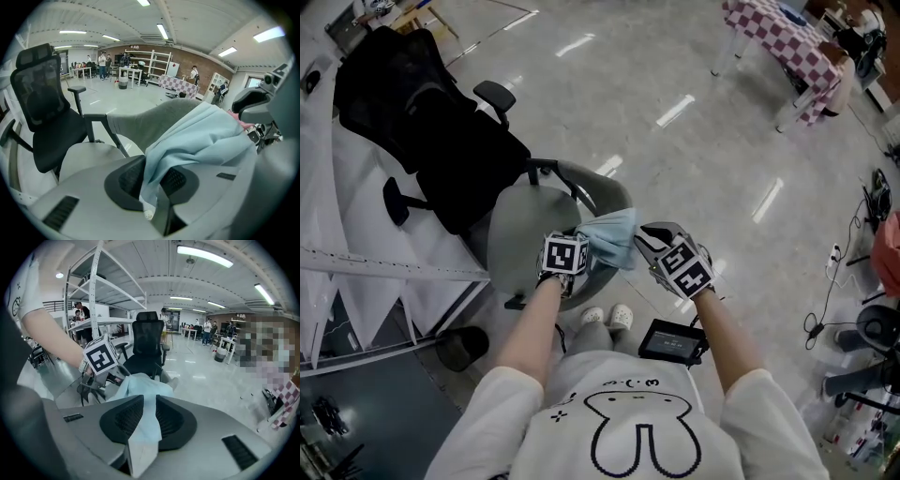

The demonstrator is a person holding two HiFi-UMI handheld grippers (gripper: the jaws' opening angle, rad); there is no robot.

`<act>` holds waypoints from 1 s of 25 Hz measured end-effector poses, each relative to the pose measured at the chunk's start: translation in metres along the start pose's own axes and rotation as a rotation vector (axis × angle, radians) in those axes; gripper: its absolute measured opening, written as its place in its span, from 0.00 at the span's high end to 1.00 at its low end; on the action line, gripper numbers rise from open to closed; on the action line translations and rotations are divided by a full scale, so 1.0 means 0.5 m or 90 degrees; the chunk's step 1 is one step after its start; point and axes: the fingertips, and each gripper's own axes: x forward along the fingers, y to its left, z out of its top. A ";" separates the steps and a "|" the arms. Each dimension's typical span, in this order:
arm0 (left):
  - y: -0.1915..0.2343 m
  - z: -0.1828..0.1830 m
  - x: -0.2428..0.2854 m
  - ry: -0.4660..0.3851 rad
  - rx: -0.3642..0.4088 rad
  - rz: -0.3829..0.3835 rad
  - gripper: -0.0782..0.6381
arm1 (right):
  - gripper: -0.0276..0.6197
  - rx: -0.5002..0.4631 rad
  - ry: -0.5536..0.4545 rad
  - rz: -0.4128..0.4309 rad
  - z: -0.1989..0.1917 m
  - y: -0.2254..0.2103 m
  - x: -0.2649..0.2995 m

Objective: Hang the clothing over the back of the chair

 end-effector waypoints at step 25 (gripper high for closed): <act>-0.089 0.089 -0.116 -0.087 0.092 -0.092 0.59 | 0.84 -0.019 -0.034 -0.031 0.085 0.034 -0.052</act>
